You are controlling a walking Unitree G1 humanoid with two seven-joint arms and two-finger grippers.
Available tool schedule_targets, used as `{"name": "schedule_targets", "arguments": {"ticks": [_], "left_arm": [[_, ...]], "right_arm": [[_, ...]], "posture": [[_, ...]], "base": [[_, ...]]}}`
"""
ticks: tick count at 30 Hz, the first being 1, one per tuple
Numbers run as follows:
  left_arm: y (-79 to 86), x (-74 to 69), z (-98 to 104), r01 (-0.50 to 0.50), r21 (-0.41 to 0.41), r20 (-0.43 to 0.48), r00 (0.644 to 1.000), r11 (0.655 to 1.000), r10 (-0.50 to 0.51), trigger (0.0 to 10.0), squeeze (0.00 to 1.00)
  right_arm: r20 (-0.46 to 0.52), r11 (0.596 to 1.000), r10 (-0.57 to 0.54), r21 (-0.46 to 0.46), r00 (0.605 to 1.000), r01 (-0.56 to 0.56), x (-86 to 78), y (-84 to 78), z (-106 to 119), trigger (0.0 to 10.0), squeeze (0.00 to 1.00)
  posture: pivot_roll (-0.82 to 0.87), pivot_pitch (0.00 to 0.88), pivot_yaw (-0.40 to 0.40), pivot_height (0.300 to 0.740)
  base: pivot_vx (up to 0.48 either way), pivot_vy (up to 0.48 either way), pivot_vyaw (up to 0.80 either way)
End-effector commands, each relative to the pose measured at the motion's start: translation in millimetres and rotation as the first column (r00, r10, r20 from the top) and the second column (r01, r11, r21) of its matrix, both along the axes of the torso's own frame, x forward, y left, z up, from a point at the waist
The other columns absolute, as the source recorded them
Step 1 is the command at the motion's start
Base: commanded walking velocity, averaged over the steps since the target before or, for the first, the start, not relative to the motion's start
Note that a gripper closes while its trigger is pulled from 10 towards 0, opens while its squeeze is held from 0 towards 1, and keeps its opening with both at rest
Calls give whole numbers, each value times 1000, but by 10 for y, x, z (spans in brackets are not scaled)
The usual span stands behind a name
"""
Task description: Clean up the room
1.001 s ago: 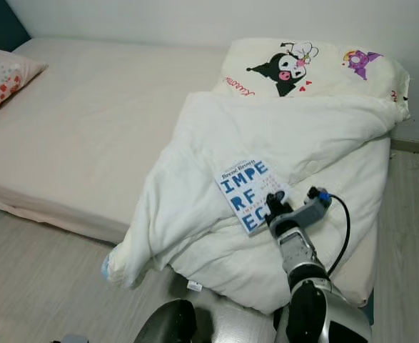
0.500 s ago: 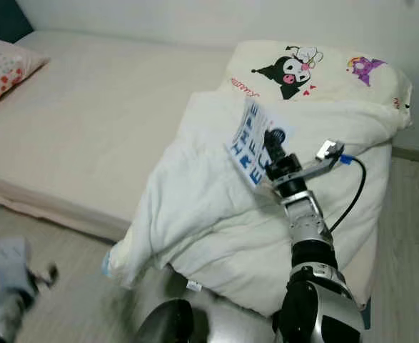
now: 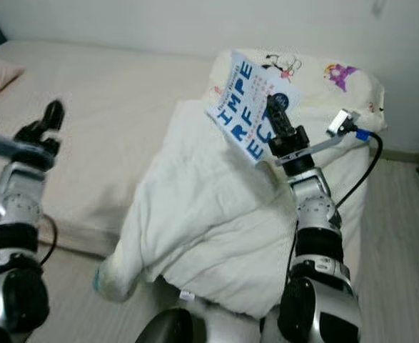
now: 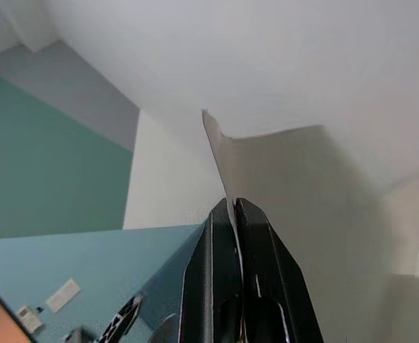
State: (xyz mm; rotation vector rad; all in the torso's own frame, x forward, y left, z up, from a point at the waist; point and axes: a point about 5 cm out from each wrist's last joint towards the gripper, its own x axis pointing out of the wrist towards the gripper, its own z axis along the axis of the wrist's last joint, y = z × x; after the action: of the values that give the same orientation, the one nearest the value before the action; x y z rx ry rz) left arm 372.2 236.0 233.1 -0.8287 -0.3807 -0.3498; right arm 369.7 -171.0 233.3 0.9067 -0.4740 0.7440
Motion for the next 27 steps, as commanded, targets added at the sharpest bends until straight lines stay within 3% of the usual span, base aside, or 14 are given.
{"name": "schedule_targets", "arguments": {"ticks": [1,6,8,9,10,11,12,15,16,17,19,24,26,27], "left_arm": [[-111,-36,-205,100,-31,-65,993,994,-102,10000,0],[-326,-71,-343,228,-81,-106,966,970,-236,10000,0],[-739,-284,-640,507,-80,-147,845,858,-513,10000,0],[-739,-284,-640,507,-80,-147,845,858,-513,10000,0],[-865,-377,-800,584,-129,-174,783,802,-598,10000,0],[-865,-377,-800,584,-129,-174,783,802,-598,10000,0],[-950,-452,-944,627,-177,-202,731,758,-652,10000,0],[-1025,-514,-1103,648,-226,-243,686,728,-686,10000,0],[-1083,-558,-1158,662,-246,-262,658,708,-706,10000,169],[-1083,-558,-1158,662,-246,-262,658,708,-706,10000,169],[-1250,-597,-1274,660,-278,-318,623,698,-715,10000,1000],[-1297,-518,-1275,593,-329,-316,664,735,-678,10000,1000],[-1292,-476,-1262,555,-373,-303,684,743,-663,10000,871],[-1284,-445,-1246,528,-411,-282,702,743,-654,10000,471]], "right_arm": [[46,999,41,11,998,-42,-35,63,55,0,0],[40,998,68,7,997,-68,-73,116,35,0,0],[37,994,112,3,993,-112,-120,208,-4,0,0],[37,994,112,3,993,-112,-120,208,-4,0,0],[39,992,129,3,991,-129,-136,244,-12,0,0],[39,992,129,3,991,-129,-136,244,-12,0,0],[46,989,146,3,988,-147,-152,277,-10,0,0],[60,986,168,1,984,-168,-175,316,10,0,0],[71,983,185,-1,980,-185,-196,339,32,0,0],[71,983,185,-1,980,-185,-196,339,32,0,0],[88,975,221,-6,971,-222,-241,398,72,0,0],[91,965,261,-18,961,-260,-289,480,67,0,0],[95,960,281,-25,955,-280,-321,520,64,0,0],[97,953,302,-33,948,-300,-355,559,60,0,0]], "posture": [[-18,112,49,600],[-23,117,49,600],[-21,128,51,600],[-21,128,51,600],[-22,132,53,600],[-22,132,53,600],[-25,134,55,600],[-30,136,57,600],[-32,137,56,600],[-32,137,56,600],[-36,139,56,600],[-41,138,53,600],[-42,140,50,600],[-46,141,50,600]], "base": [[0,0,0],[0,0,0],[0,0,0],[0,0,0],[0,0,0],[0,0,0],[0,0,0],[0,0,0],[0,0,0],[0,0,0],[0,0,0],[0,0,0],[0,0,0],[0,0,0]]}}
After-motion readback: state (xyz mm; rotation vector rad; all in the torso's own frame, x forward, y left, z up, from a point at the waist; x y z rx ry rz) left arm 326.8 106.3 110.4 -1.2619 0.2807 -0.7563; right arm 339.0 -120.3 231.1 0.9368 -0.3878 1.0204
